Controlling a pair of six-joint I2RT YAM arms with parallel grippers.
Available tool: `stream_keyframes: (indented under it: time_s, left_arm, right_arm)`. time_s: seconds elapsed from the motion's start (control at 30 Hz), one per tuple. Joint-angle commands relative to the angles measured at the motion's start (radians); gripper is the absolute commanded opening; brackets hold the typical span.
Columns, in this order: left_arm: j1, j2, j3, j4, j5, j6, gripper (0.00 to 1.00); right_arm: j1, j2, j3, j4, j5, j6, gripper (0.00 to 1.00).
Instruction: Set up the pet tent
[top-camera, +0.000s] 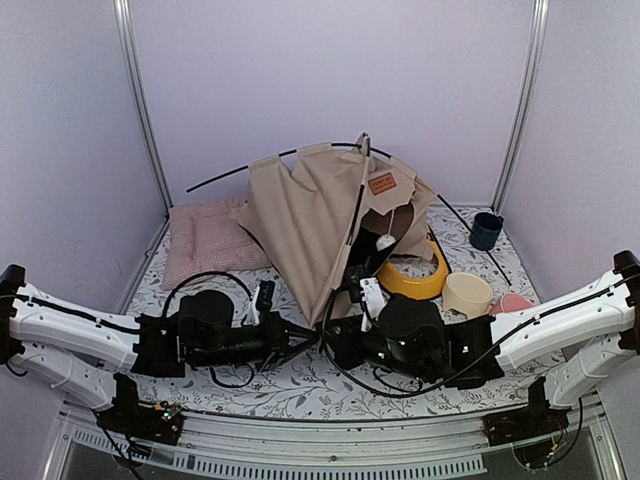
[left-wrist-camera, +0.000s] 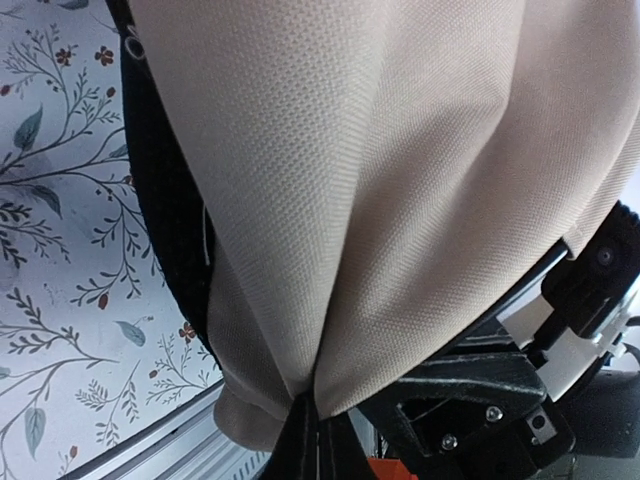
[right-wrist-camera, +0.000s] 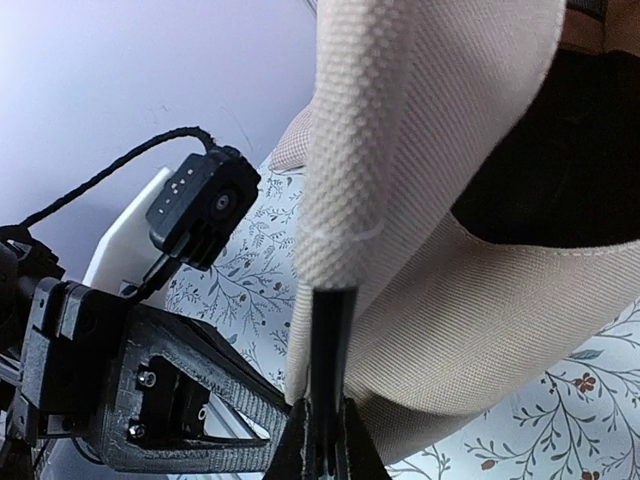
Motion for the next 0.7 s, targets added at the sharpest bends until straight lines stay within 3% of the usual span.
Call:
stream_keyframes:
  time_s: [0.0, 0.13, 0.37, 0.57, 0.67]
  left_arm:
    - [-0.001, -0.064, 0.043, -0.131, 0.022, 0.071, 0.14]
    - [-0.002, -0.165, 0.057, -0.324, -0.063, 0.133, 0.39]
    - [0.008, -0.283, 0.145, -0.521, -0.17, 0.359, 0.57]
    - [0.099, -0.265, 0.364, -0.705, -0.224, 0.658, 0.68]
    - [0.233, -0.242, 0.441, -0.738, -0.18, 0.791, 0.72]
  right_arm:
    - [-0.003, -0.008, 0.005, -0.104, 0.029, 0.033, 0.0]
    - [-0.003, -0.015, 0.008, -0.182, 0.002, 0.057, 0.0]
    - [-0.004, -0.032, 0.004, -0.308, -0.034, 0.093, 0.03]
    - [-0.004, -0.107, 0.018, -0.473, -0.036, 0.102, 0.58]
    - [-0.007, -0.166, 0.03, -0.536, -0.034, 0.09, 0.76]
